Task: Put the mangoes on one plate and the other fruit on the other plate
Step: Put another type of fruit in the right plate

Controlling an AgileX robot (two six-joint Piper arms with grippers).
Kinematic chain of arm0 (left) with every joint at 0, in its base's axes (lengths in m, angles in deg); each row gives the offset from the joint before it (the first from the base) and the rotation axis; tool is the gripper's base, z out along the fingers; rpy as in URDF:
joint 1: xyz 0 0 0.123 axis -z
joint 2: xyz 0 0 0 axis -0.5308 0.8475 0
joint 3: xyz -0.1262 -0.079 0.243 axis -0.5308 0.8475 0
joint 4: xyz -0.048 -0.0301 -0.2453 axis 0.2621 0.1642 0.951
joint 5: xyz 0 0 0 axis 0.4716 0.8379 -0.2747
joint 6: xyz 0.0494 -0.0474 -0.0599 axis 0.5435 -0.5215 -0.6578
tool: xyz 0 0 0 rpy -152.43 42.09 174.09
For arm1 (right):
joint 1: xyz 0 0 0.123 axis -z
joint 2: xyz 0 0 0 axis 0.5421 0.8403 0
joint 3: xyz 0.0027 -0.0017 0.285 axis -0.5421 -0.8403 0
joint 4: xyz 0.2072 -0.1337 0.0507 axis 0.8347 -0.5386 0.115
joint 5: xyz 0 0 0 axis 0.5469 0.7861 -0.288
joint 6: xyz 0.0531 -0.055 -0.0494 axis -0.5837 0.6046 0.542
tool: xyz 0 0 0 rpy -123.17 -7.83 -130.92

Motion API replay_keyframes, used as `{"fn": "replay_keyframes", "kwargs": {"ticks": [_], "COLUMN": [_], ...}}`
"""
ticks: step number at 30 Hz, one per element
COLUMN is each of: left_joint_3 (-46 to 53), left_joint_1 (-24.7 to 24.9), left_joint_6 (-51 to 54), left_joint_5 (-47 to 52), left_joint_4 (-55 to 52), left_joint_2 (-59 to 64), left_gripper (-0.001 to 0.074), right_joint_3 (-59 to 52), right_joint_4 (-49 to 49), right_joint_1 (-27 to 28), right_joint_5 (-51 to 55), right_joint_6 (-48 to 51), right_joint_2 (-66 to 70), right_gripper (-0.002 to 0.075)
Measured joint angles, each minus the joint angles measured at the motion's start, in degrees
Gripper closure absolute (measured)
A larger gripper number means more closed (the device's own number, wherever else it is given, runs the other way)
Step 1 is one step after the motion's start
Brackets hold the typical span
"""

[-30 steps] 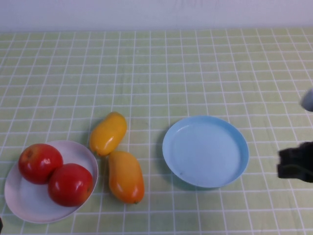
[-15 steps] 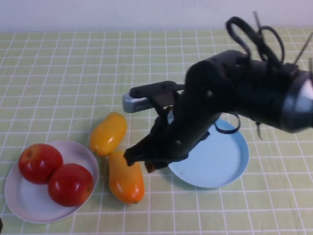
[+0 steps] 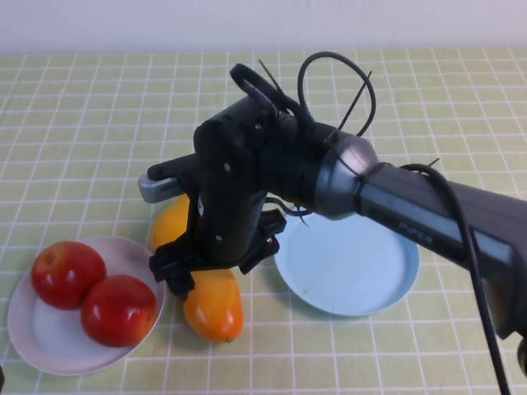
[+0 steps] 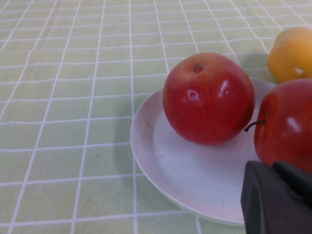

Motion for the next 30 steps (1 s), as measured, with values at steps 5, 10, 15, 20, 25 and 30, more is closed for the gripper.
{"fn": "replay_keyframes", "kwargs": {"ticks": [5,10,15,20,25,30], "left_joint_3": [0.0,0.0,0.0,0.0,0.0,0.0], "left_joint_1": [0.0,0.0,0.0,0.0,0.0,0.0], "left_joint_6": [0.0,0.0,0.0,0.0,0.0,0.0], "left_joint_5": [0.0,0.0,0.0,0.0,0.0,0.0], "left_joint_4": [0.0,0.0,0.0,0.0,0.0,0.0], "left_joint_2": [0.0,0.0,0.0,0.0,0.0,0.0], "left_gripper": [0.0738,0.0738,0.0738,0.0738,0.0738,0.0738], "right_joint_3": [2.36,2.57,2.57,2.57,2.57,0.82], "right_joint_4": [-0.85,-1.04,-1.04,-1.38,-3.15,-5.77], "right_joint_1": [-0.25,-0.25,-0.25,0.12,1.08,3.58], "right_joint_5": [0.24,0.24,0.24,1.27,2.07,2.28], "right_joint_6": [-0.62,-0.62,-0.62,-0.62,-0.62,-0.62], "right_joint_2": [2.93,5.49,7.18,7.09,4.66,-2.48], "right_gripper": [0.0038,0.0038,0.0073,0.0151,0.0152,0.0152]}}
